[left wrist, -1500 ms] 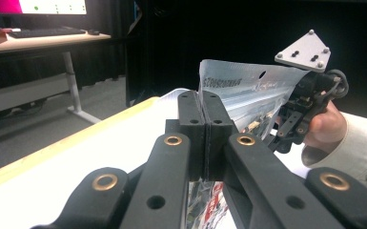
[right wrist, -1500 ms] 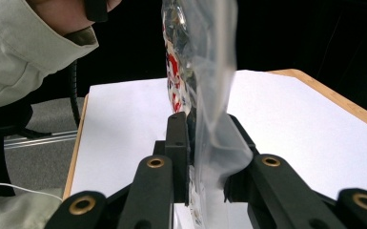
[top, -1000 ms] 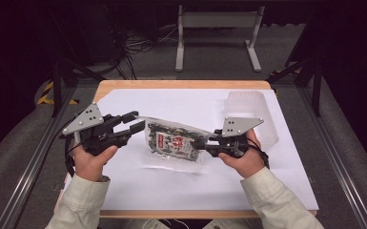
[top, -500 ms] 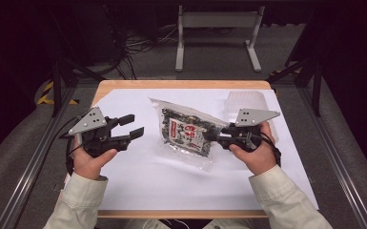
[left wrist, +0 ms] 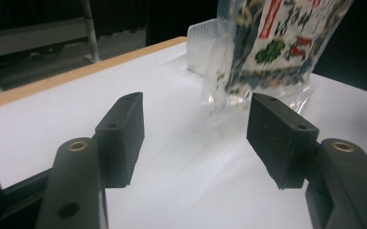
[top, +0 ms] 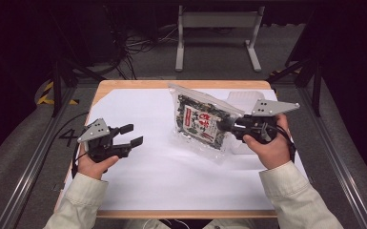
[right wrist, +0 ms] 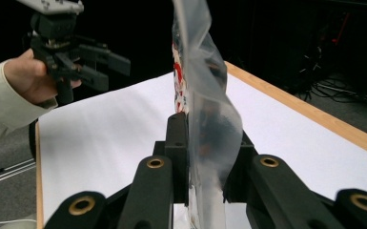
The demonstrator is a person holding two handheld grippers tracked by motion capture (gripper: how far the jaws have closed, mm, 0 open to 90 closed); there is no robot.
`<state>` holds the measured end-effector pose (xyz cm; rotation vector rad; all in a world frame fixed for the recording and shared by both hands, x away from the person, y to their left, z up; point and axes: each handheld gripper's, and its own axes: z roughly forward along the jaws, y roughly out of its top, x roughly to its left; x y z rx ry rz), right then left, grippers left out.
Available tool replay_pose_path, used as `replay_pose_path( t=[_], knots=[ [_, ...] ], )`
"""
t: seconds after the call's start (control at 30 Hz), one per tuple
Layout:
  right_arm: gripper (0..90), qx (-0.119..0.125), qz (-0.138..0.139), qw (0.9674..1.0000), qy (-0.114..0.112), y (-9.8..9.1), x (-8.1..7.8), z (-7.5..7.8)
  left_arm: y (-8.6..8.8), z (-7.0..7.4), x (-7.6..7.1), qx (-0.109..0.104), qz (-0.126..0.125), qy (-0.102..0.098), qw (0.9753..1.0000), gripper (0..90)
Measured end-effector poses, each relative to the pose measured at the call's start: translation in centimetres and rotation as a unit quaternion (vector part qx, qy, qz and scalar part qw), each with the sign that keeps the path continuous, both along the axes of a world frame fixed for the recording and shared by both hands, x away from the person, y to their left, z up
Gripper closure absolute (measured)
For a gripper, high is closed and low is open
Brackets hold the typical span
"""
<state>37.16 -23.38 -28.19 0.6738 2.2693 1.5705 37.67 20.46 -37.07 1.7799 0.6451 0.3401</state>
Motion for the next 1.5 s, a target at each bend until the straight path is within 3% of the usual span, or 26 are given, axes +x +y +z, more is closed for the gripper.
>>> replay_pose_path(
  t=[0.3, 0.47, 0.83, 1.0, 1.13, 1.5],
  knots=[
    [76.9, 0.003, -0.025, 0.9997, -0.004, -1.6, 0.3, 1.1, 0.7, -2.7, 0.1, -0.002, -0.001, 0.01, 0.9999, 37.1],
    [76.9, 0.005, -0.039, 0.9992, -0.003, -2.4, 0.6, 1.6, 0.7, -3.1, 0.1, 0.002, -0.001, 0.008, 1.0, 35.7],
    [77.0, 0.013, -0.074, 0.9972, -0.002, -4.7, 1.3, 2.9, 1.0, -4.4, 0.4, 0.011, 0.007, 0.022, 0.9997, 34.6],
    [77.0, 0.016, -0.09, 0.9958, -0.006, -5.6, 1.6, 3.6, 1.2, -4.4, 0.4, 0.006, 0.017, 0.021, 0.9996, 34.5],
    [77.0, 0.016, -0.106, 0.9942, -0.007, -6.5, 2.0, 4.1, 1.2, -4.7, 0.6, 0.013, 0.014, 0.03, 0.9994, 33.7],
    [77.0, 0.012, -0.146, 0.9891, -0.007, -8.4, 2.9, 4.5, 1.1, -4.9, 0.7, 0.015, 0.014, 0.031, 0.9993, 33.2]
  ],
)
